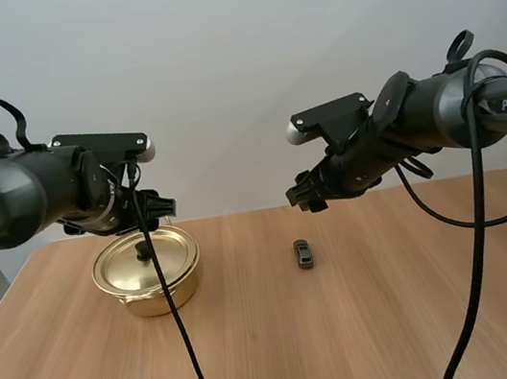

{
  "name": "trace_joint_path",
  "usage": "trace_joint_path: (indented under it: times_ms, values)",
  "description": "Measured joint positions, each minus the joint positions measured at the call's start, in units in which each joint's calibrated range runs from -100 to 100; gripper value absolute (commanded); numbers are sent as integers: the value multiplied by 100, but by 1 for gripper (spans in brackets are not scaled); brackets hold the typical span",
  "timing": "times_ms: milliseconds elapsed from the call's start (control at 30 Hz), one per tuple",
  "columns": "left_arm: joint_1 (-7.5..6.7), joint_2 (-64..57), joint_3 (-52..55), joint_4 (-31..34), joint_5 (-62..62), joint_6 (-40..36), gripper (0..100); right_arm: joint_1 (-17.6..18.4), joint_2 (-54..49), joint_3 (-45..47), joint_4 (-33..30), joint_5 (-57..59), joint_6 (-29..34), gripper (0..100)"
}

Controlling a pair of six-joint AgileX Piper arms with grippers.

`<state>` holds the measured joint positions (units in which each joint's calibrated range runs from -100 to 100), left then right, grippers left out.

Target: Open the pot, put the car inside, and close it

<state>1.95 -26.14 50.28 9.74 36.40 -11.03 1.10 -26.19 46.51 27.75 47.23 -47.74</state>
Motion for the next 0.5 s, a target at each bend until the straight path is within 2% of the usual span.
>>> trace_joint_path:
  times_ms: [300, 500]
  values:
    - [0, 885, 0, 0, -758, 81, 100, 0, 448, 0, 127, -337, -12, 100]
    - [0, 1386, 0, 0, -1320, 172, 100, 0, 460, 0, 512, -410, -396, 100]
